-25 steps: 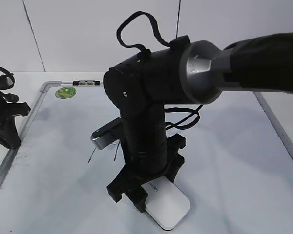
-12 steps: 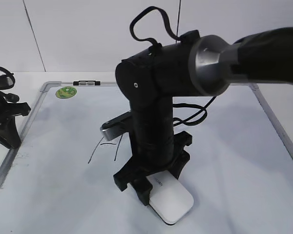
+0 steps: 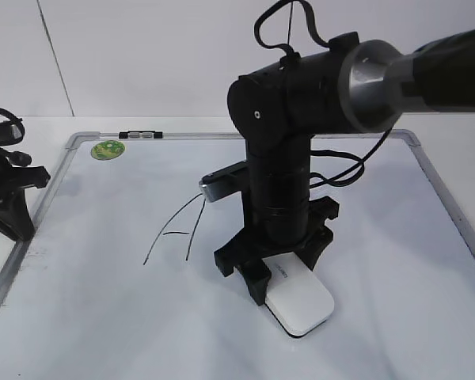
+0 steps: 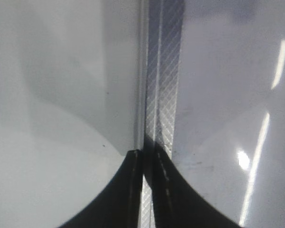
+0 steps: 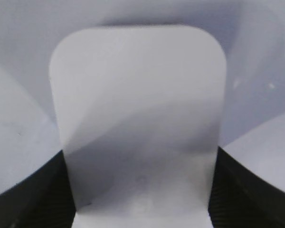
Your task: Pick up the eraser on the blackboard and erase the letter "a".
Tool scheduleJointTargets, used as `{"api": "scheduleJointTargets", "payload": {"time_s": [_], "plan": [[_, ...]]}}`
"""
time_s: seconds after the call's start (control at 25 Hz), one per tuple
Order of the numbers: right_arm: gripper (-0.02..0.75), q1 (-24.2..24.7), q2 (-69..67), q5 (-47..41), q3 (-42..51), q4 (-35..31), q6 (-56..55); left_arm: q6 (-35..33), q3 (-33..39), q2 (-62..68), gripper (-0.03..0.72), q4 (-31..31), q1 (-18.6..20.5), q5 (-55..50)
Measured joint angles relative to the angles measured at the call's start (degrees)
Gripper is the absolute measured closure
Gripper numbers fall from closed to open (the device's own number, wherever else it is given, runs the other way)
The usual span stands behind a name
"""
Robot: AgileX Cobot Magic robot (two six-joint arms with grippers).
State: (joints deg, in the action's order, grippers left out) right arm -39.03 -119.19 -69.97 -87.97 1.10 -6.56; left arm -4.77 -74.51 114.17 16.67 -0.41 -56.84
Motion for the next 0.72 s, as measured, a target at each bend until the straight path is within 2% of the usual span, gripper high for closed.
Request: {"api": "scheduleJointTargets", "payload": {"time_s": [0.32,0.72], "plan": [[0.192,0.41,4.46,1.46,-3.54,3.60,-2.78,0.00,0.00,0.00,0.655,0.00,0.00,0.10],[0.192,0.41,14.85,7.24,-4.02,19.36,-17.20,0.00,0.00,0.00,0.655,0.00,0.00,0.21]]}}
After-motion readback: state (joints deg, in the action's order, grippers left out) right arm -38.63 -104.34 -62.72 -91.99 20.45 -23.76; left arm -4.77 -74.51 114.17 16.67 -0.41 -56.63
